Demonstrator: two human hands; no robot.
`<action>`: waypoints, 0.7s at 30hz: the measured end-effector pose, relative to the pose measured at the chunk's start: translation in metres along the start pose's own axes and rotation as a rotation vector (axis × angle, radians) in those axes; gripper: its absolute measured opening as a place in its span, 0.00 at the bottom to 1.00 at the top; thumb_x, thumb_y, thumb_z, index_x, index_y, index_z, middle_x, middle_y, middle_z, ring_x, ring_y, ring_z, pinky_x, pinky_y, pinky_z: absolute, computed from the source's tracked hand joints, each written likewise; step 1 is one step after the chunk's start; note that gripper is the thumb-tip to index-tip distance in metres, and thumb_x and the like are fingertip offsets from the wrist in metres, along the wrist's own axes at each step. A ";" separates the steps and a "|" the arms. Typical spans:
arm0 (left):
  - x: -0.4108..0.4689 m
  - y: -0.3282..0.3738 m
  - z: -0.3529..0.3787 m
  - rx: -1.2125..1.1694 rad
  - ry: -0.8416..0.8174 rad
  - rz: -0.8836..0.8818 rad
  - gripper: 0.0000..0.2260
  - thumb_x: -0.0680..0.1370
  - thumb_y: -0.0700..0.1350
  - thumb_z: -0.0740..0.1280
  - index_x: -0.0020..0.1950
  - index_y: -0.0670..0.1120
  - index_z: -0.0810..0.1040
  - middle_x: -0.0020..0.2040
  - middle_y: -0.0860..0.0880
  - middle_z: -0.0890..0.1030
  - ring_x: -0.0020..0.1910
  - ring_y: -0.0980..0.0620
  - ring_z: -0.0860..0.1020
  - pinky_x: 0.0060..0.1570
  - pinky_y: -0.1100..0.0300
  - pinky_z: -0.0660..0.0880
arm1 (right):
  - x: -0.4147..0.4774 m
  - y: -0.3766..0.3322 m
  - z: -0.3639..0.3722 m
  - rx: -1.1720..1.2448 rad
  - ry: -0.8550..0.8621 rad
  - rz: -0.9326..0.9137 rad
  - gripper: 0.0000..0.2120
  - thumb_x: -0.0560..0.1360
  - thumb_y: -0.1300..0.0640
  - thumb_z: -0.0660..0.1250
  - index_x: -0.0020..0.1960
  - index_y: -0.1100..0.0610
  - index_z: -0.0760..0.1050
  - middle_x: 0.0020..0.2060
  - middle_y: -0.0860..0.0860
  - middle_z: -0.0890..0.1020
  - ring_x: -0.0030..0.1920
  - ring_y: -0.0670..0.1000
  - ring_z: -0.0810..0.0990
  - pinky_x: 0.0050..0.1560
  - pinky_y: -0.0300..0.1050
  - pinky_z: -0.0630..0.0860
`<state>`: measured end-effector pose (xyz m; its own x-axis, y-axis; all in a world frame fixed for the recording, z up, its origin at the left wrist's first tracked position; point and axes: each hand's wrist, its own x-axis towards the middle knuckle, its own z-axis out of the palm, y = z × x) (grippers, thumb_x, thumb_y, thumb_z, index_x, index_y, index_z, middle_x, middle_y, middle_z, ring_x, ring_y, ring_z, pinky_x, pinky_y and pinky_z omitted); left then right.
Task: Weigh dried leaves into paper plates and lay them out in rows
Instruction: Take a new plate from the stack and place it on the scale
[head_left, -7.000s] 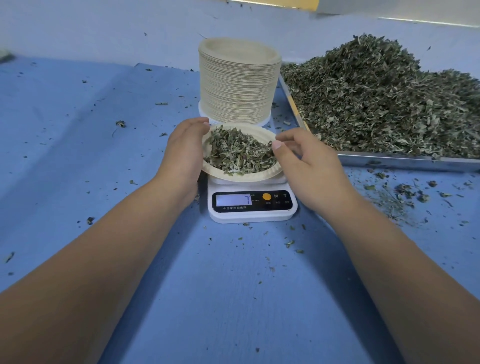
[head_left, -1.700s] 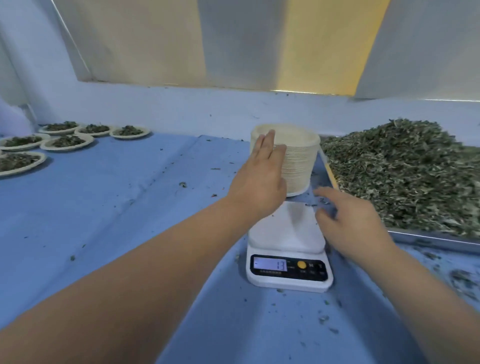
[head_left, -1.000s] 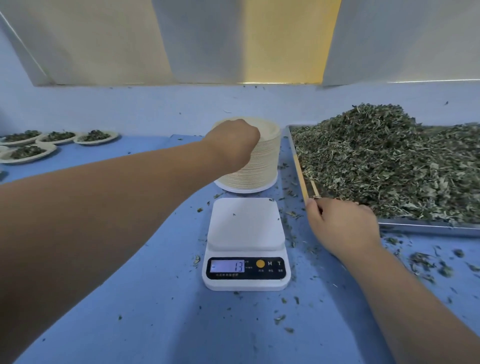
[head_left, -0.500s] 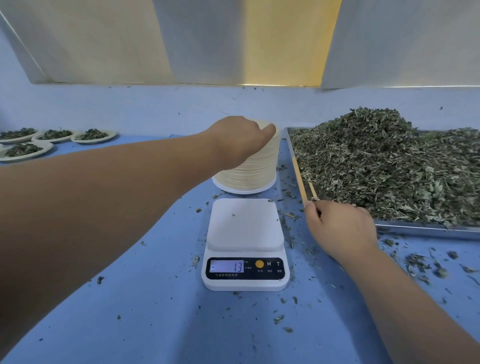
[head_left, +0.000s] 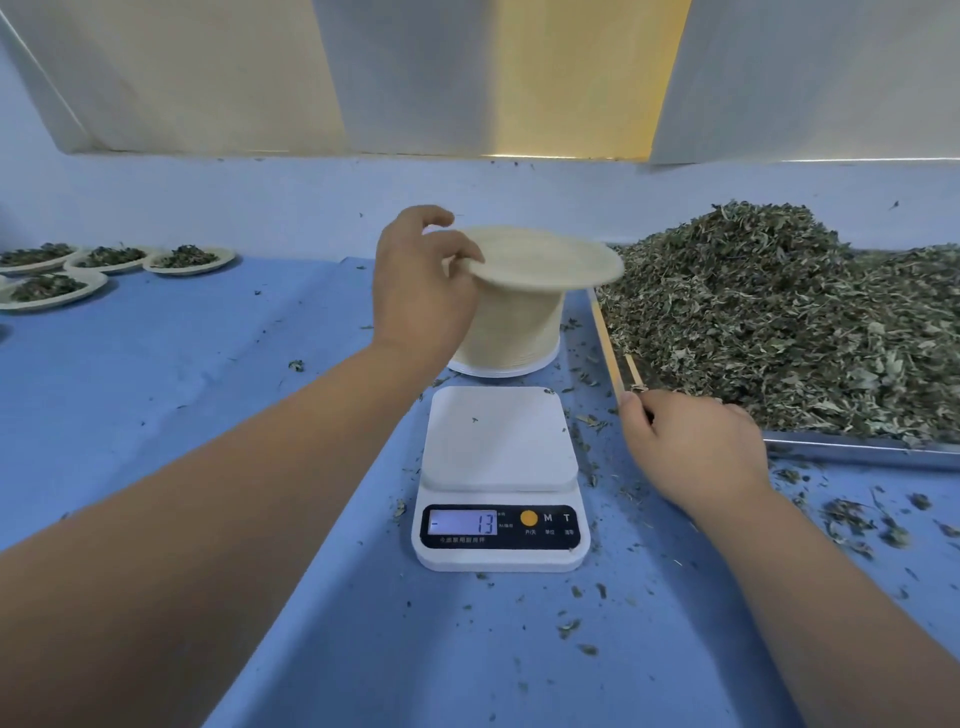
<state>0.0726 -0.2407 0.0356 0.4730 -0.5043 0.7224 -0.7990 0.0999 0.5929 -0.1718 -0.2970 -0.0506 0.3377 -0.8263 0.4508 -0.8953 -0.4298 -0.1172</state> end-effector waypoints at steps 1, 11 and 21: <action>-0.010 -0.004 -0.003 -0.051 0.033 -0.021 0.15 0.75 0.31 0.65 0.45 0.50 0.86 0.58 0.54 0.76 0.60 0.55 0.74 0.54 0.65 0.68 | 0.000 0.000 0.001 -0.001 0.012 0.004 0.24 0.83 0.44 0.51 0.31 0.51 0.67 0.23 0.48 0.73 0.26 0.49 0.71 0.49 0.49 0.69; -0.085 -0.039 -0.041 -0.358 -0.047 -0.124 0.23 0.71 0.26 0.73 0.44 0.56 0.84 0.50 0.54 0.79 0.48 0.54 0.79 0.49 0.59 0.77 | -0.001 0.000 -0.001 -0.001 0.006 -0.006 0.26 0.83 0.45 0.50 0.31 0.53 0.69 0.24 0.48 0.73 0.26 0.49 0.70 0.44 0.49 0.63; -0.102 -0.066 -0.047 -0.158 -0.257 -0.163 0.23 0.75 0.33 0.72 0.49 0.65 0.82 0.52 0.65 0.81 0.52 0.62 0.80 0.55 0.71 0.75 | -0.003 0.000 -0.001 0.008 0.016 -0.045 0.25 0.85 0.46 0.52 0.30 0.52 0.66 0.22 0.49 0.69 0.23 0.51 0.68 0.41 0.46 0.60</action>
<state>0.0948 -0.1550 -0.0608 0.4649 -0.7220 0.5125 -0.6438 0.1217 0.7554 -0.1725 -0.2944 -0.0509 0.3731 -0.8000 0.4699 -0.8768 -0.4696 -0.1034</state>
